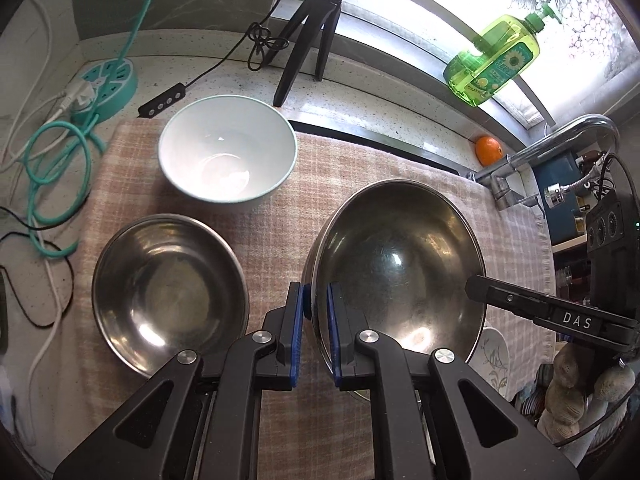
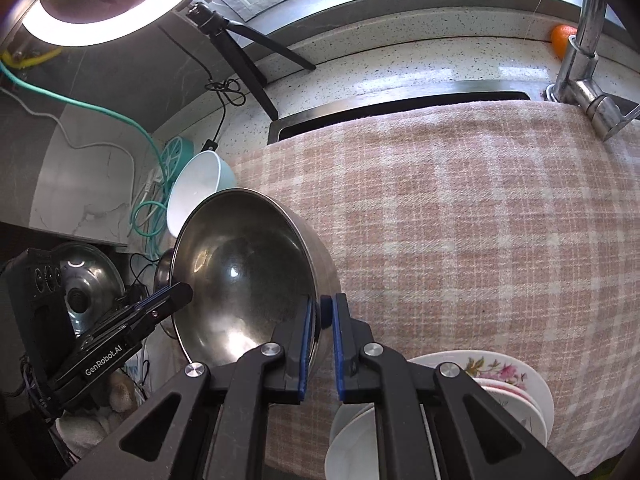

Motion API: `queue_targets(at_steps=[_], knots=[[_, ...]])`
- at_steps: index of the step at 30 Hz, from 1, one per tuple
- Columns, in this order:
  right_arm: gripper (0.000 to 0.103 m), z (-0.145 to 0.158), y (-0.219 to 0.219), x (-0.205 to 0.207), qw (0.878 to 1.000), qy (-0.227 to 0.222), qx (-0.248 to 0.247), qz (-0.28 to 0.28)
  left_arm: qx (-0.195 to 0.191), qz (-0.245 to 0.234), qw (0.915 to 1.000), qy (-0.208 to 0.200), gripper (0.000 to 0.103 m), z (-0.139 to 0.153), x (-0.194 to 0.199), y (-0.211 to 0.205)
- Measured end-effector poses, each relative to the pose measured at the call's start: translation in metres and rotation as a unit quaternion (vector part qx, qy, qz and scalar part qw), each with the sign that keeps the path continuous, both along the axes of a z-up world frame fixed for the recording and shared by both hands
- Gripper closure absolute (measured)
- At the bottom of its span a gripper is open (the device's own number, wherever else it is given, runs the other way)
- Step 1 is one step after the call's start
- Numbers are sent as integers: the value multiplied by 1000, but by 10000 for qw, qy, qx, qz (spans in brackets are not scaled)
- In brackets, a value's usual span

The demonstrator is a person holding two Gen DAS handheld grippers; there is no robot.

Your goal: Organize plates and bowls

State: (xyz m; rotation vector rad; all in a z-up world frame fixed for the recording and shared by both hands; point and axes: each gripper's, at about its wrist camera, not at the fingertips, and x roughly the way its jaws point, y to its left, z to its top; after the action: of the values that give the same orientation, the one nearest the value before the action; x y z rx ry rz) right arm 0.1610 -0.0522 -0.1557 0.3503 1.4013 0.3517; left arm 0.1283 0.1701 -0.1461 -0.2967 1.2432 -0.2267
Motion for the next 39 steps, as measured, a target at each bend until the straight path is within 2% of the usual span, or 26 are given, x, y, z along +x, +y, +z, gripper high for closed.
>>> queue_targets(at_steps=[12, 20, 39], knots=[[94, -1, 22, -48, 9992, 109, 34, 374, 141, 167, 9998, -19, 93, 8, -57, 16], [94, -14, 29, -77, 9983, 283, 109, 490, 141, 276, 9994, 145, 93, -2, -84, 27], [93, -42, 52, -123, 9951, 637, 30, 760, 142, 404, 9984, 365, 93, -28, -117, 48]])
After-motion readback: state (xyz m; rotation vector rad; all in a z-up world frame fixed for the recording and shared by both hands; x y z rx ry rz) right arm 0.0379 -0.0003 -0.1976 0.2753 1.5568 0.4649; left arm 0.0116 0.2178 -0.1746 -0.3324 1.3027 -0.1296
